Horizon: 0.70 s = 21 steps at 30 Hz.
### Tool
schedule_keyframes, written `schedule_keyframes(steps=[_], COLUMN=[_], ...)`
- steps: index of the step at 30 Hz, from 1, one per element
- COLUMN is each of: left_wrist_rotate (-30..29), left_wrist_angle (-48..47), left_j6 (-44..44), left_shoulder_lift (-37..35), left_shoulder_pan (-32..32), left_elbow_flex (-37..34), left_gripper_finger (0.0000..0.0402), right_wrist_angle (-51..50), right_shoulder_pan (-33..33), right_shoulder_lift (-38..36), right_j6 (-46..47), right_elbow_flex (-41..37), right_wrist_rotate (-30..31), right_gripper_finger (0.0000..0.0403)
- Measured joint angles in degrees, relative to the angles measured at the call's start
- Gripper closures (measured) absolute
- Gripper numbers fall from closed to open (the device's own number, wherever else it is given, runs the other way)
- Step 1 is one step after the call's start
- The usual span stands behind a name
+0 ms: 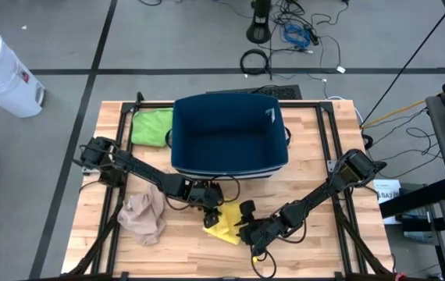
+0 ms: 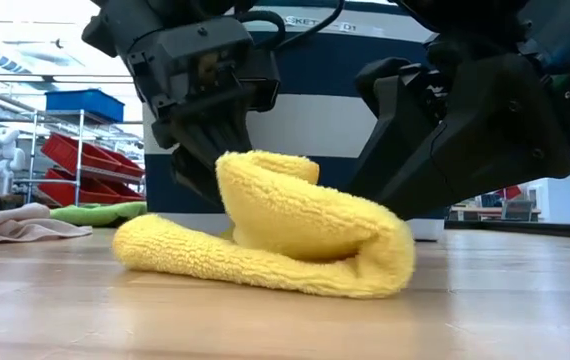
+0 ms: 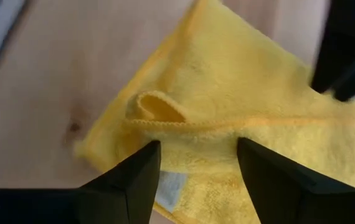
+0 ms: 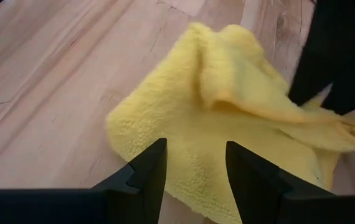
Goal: Fold towel
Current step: Fold the yellow towel
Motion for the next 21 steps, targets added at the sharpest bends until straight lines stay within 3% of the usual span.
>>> schedule_keyframes(steps=[5,12,21], left_wrist_rotate=[-1.61,-0.72,-4.16], left_wrist_angle=[0.58,0.62,-0.27], left_j6=[1.71,6.3,10.4], left_shoulder_lift=[0.0,0.0,-1.94], left_shoulder_pan=[0.76,0.32,-1.19], left_elbow_flex=[-0.02,-0.02,-0.07], left_gripper_finger=[0.0238,0.0382,0.0399], right_wrist_angle=[0.03,0.04,1.64], right_shoulder_pan=[0.0,0.0,0.48], right_shoulder_lift=[0.0,0.0,0.02], right_j6=[0.01,0.38,3.02], right_elbow_flex=[0.0,0.0,-2.33], right_wrist_rotate=[0.01,-0.01,-0.12], right_gripper_finger=[0.0253,0.0253,0.0253])
